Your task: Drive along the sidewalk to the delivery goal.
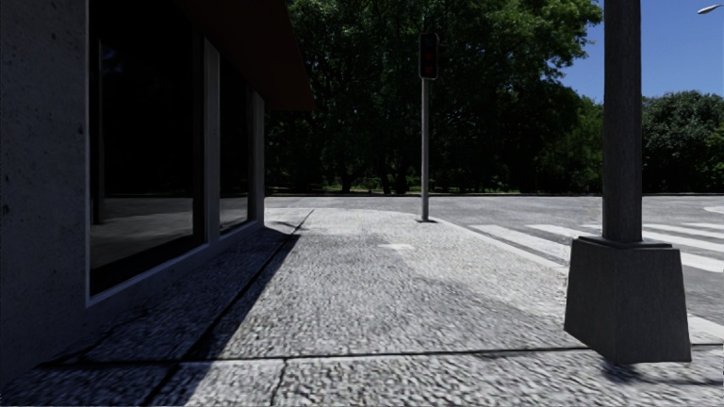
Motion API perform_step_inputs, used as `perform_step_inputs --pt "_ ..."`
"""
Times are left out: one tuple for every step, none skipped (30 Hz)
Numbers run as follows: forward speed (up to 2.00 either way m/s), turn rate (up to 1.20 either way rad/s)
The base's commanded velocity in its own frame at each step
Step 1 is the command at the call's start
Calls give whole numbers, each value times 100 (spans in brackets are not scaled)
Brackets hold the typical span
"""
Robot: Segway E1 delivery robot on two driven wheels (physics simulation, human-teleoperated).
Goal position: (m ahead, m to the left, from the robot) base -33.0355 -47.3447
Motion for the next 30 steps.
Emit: perform_step_inputs --pt "200 0" --pt "200 0" --pt "200 0" --pt "200 0" --pt "200 0" --pt "200 0" --pt "200 0" --pt "200 0" --pt "200 0" --pt "200 -11" --pt "200 -11" --pt "200 -29" --pt "200 -43" --pt "200 -49" --pt "200 -49" --pt "200 -51" --pt "200 -51" --pt "200 -51" --pt "200 -52" --pt "200 -52" --pt "200 -52" --pt "200 -52" --pt "200 -52" --pt "200 -52" --pt "200 -52" --pt "200 -52" --pt "200 -52" --pt "200 -52" --pt "200 -52" --pt "200 -52"
